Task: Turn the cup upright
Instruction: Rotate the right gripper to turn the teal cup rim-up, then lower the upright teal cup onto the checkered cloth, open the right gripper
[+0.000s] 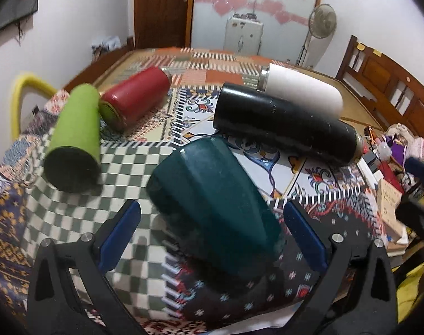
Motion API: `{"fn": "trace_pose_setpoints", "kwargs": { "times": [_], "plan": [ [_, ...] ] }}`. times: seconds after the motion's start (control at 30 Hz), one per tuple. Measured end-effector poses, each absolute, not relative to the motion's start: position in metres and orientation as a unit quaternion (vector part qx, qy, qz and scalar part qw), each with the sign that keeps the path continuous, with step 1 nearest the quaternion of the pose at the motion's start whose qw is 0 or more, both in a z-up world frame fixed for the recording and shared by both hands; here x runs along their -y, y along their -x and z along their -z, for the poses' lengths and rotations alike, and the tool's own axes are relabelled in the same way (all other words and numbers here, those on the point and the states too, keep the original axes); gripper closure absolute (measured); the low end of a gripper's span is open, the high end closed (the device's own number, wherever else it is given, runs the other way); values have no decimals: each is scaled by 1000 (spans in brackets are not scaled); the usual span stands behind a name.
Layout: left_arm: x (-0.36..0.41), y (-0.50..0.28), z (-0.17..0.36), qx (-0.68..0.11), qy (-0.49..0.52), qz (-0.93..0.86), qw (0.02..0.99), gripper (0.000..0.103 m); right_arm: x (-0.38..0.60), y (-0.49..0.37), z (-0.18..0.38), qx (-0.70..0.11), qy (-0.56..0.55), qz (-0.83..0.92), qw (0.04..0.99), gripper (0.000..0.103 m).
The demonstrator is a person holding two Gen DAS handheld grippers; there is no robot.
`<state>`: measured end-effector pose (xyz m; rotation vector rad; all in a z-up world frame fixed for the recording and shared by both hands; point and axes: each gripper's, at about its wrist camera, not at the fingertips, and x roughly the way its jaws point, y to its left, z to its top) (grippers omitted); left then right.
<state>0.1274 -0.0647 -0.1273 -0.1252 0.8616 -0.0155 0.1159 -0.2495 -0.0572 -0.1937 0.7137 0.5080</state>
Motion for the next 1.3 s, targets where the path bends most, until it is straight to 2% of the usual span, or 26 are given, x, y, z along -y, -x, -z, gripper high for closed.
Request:
{"fn": "trace_pose_setpoints", "kwargs": {
  "times": [0.27,0.33,0.4,0.47,1.3],
  "plan": [
    [70,-154,129,-434,61,6,899,2,263,-118,64,-340,84,-241,905,26],
    [71,-159,132,-443,51,5,895,8,266,-119,65,-340,81,-241,905,26],
    [72,-165,136,-453,42,6,890,22,269,-119,66,-340,77,-242,905,26],
    [69,-170,141,-468,51,18,882,28,270,-119,66,-340,75,-242,906,26],
    [52,-127,104,-398,18,74,914,30,248,-117,54,-311,50,-265,912,26]
  ]
}}
